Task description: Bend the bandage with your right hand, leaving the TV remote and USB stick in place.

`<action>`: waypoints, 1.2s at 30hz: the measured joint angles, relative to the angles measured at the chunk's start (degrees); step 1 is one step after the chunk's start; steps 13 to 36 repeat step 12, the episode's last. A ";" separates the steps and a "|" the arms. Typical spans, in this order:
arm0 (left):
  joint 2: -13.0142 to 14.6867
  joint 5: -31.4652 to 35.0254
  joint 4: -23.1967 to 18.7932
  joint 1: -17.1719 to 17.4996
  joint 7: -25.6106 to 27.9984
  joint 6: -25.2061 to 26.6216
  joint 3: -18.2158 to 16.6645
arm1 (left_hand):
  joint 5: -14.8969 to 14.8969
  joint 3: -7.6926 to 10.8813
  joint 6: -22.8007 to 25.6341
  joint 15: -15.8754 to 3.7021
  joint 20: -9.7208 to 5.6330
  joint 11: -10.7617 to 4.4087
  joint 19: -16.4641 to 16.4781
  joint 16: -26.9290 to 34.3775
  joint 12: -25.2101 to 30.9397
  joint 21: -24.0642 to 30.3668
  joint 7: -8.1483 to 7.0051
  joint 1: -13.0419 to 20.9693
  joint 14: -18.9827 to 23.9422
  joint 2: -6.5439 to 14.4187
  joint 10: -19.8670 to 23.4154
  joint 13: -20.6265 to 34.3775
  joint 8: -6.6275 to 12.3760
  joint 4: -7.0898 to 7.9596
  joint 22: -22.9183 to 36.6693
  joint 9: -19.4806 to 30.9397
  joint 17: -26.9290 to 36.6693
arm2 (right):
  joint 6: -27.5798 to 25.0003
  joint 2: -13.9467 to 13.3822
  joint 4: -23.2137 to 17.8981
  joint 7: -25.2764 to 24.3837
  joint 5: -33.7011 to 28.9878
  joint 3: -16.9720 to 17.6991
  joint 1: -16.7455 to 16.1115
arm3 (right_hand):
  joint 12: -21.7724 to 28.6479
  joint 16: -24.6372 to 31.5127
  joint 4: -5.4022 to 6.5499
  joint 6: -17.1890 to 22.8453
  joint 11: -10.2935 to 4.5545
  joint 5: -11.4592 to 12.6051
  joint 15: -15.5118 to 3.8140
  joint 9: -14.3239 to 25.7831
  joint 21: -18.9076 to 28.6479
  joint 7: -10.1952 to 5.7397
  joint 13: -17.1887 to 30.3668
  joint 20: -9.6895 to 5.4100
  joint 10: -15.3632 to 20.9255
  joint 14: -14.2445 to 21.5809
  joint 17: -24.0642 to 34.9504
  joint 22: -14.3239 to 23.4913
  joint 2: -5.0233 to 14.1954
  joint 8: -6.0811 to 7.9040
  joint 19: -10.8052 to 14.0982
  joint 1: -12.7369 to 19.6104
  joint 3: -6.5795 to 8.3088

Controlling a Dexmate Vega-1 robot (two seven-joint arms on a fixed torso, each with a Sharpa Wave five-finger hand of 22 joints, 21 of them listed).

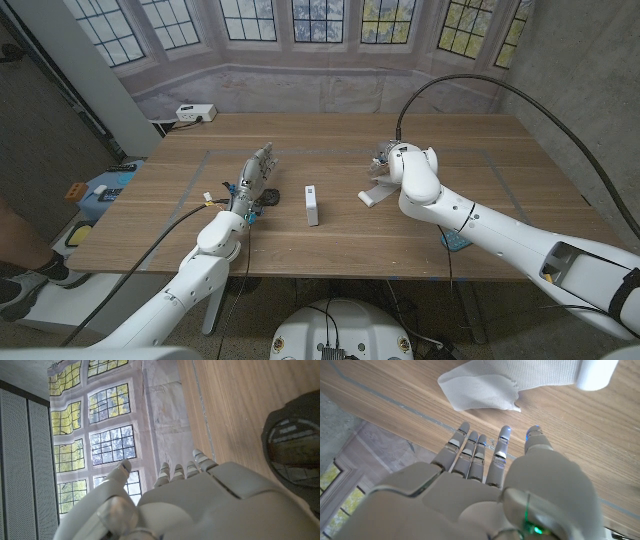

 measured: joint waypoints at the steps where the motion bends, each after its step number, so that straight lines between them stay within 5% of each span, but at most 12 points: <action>1: 0.05 0.00 -0.07 0.04 0.00 -0.02 -0.05 | 0.00 0.00 0.00 0.00 0.00 0.00 0.00 0.00 0.00 0.00 0.00 0.00 0.00 0.00 0.00 0.00 0.00 0.00 0.00 0.00 0.00 | -0.14 0.01 -0.08 -0.37 0.22 -0.05 0.05 | 0.00 0.00 0.00 -0.41 0.00 0.00 0.00 0.00 0.00 0.03 0.00 0.00 0.00 0.00 0.00 0.00 0.00 0.00 0.00 0.00 0.00; 36: 0.12 0.04 -0.40 0.06 -0.21 -0.32 -0.05 | 0.00 0.00 0.00 0.00 0.00 0.00 0.00 0.00 0.00 0.00 0.00 0.00 0.00 0.00 0.00 0.00 0.00 0.00 0.00 0.00 0.00 | -1.37 -0.16 -1.40 -3.17 1.88 -0.49 0.09 | 0.00 0.00 0.00 -1.32 -0.01 0.00 0.00 -0.15 0.00 0.14 0.00 -0.01 0.00 0.00 0.04 0.00 0.30 0.00 0.00 -0.30 0.00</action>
